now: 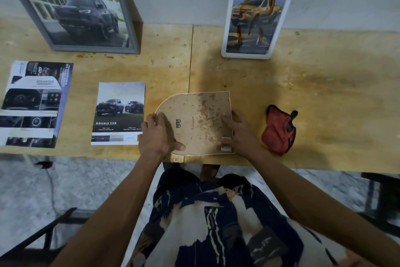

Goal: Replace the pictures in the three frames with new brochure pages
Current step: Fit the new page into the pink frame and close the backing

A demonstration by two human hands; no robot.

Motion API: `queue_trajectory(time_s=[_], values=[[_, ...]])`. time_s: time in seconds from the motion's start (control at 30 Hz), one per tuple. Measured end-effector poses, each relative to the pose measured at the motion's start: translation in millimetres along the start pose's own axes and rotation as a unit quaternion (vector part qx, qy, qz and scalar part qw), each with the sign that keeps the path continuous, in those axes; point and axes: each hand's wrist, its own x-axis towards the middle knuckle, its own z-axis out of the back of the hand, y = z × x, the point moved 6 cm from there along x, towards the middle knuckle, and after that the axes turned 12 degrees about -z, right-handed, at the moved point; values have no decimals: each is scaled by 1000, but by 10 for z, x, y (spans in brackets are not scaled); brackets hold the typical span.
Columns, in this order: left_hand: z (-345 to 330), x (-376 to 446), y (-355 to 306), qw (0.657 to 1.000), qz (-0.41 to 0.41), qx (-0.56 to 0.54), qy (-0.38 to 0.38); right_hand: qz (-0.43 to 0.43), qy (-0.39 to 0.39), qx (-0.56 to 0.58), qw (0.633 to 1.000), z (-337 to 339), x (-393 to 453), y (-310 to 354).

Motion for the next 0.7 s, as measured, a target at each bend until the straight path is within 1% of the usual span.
queue_trajectory(time_s=[0.03,0.1,0.13,0.2,0.23,0.37,0.5,0.7], values=[[21,-2,-29,1000,-13,17,-2,19,-27,-88,996,4,1,20],[44,35,-137,997,-61,51,6,47,-56,-268,960,-28,3,79],[39,58,-198,994,-84,68,23,46,-55,-312,947,-43,0,107],[18,93,-263,989,-105,84,60,47,-41,-334,941,-79,-25,220],[10,104,-261,988,-107,86,67,52,-38,-338,939,-97,-40,275],[11,89,-233,986,-111,93,80,40,-31,-354,934,-140,20,379],[34,110,-267,988,-107,82,73,48,-14,-394,918,-262,132,333],[-78,84,-196,988,-104,85,80,24,25,-391,920,-356,130,245]])
